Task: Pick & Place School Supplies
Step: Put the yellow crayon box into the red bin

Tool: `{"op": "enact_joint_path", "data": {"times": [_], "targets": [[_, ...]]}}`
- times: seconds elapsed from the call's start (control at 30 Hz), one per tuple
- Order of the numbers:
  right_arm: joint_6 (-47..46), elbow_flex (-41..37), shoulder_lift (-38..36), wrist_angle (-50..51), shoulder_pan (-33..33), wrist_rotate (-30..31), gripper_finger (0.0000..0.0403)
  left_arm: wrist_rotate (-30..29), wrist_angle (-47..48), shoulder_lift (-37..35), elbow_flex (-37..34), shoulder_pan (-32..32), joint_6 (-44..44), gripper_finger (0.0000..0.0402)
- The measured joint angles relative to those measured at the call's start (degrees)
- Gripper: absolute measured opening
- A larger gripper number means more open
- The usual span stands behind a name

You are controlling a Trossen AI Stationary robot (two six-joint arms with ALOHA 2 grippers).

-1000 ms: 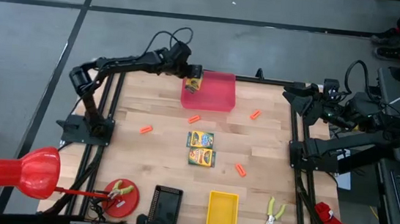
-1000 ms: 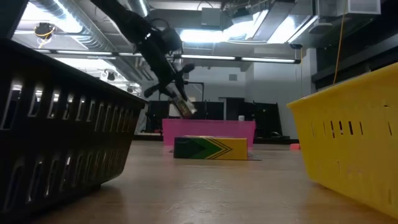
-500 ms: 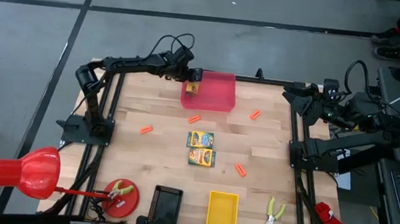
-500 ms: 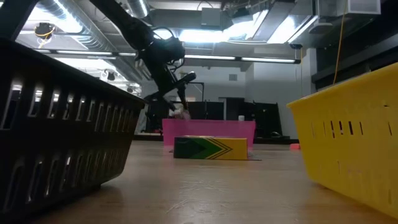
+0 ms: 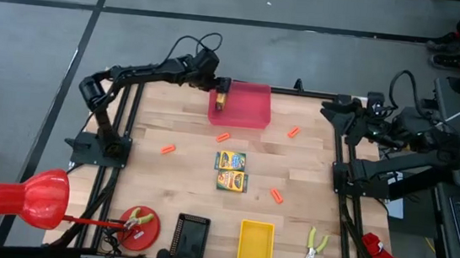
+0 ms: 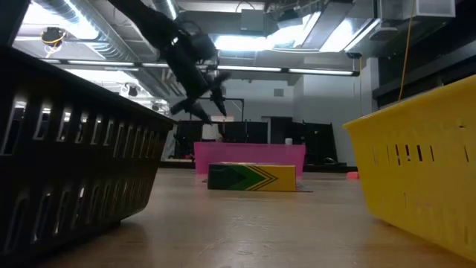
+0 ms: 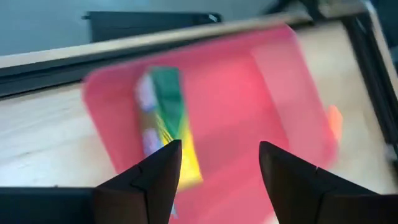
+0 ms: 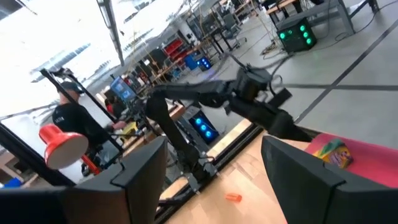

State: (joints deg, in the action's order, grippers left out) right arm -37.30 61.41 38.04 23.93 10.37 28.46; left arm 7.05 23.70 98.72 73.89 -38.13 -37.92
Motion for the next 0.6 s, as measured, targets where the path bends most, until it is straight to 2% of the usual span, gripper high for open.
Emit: {"op": "enact_joint_path", "data": {"times": [0.2,0.27,0.43,0.6], "targets": [[-2.85,0.0,1.88,4.74,0.02,-1.1,0.0263,9.0,8.46,-5.29,0.0,6.23,10.87,0.0203],[-3.84,0.0,2.13,5.77,0.02,-1.08,0.0263,9.01,11.42,-6.33,0.0,9.87,12.67,0.02],[-8.02,0.0,2.8,11.33,0.38,-1.4,0.0263,-0.7,16.37,-7.63,-1.37,19.36,11.43,0.0199],[-19.61,-0.01,5.94,25.44,2.46,-3.18,0.0263,-10.01,23.36,-7.85,-5.58,26.74,-1.72,0.0198]]}}
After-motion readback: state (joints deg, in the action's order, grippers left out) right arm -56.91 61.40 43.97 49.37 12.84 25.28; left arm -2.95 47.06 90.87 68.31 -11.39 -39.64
